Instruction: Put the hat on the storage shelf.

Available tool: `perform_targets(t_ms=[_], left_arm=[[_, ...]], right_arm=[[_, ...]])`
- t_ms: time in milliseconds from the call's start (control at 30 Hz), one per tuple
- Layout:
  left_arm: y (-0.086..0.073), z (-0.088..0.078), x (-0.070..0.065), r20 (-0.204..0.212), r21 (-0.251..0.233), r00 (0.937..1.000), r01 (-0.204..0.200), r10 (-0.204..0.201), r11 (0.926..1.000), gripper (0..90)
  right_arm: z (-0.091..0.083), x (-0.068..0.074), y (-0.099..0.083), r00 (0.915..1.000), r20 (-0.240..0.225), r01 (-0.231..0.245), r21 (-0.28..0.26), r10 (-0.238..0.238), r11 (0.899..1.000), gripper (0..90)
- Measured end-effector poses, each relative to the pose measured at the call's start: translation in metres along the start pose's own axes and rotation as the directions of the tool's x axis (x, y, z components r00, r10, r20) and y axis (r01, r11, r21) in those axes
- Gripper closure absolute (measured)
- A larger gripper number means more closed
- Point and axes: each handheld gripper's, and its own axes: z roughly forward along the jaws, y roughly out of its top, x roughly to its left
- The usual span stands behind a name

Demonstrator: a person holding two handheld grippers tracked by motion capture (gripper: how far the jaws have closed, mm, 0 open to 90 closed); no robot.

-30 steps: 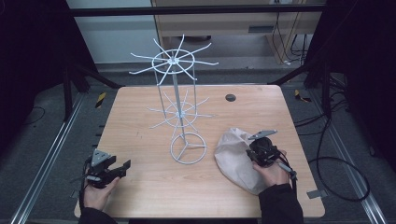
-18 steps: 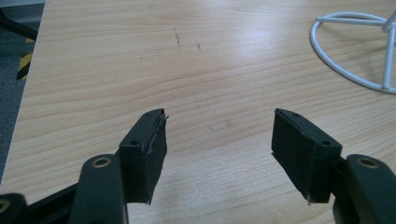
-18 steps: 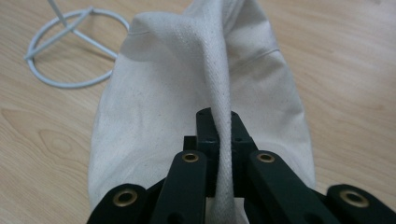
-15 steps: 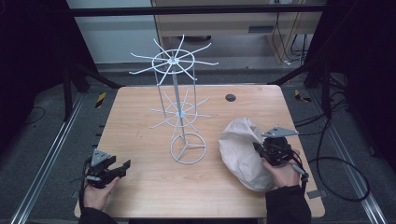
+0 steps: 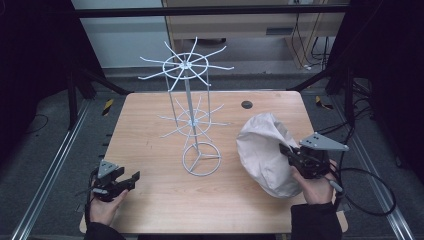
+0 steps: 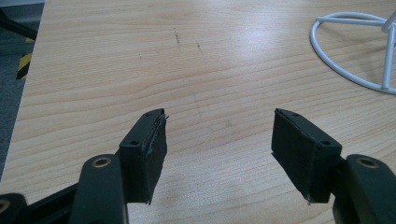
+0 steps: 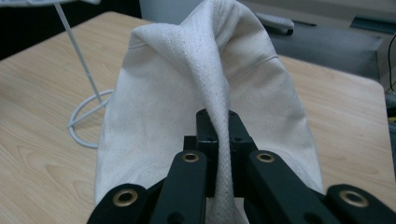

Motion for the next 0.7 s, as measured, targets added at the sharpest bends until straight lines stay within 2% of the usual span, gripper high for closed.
perform_targets(t_ms=[167,333,700], left_arm=[[0.0,0.0,0.0,0.0,0.0,1.0,0.002,-0.002,1.0,35.2],[0.0,0.0,0.0,-0.001,0.003,1.0,-0.003,0.003,1.0,35.2],[0.0,0.0,0.0,-0.002,0.002,1.0,-0.003,0.003,1.0,35.2]], right_arm=[[-0.016,0.002,0.007,1.0,-0.009,-0.003,-0.063,0.003,0.998,88.0],[-0.031,0.006,0.013,0.9999,-0.016,-0.004,-0.131,0.002,0.991,88.1],[-0.054,0.011,0.022,0.9996,-0.029,0.0,-0.263,-0.008,0.965,88.3]])
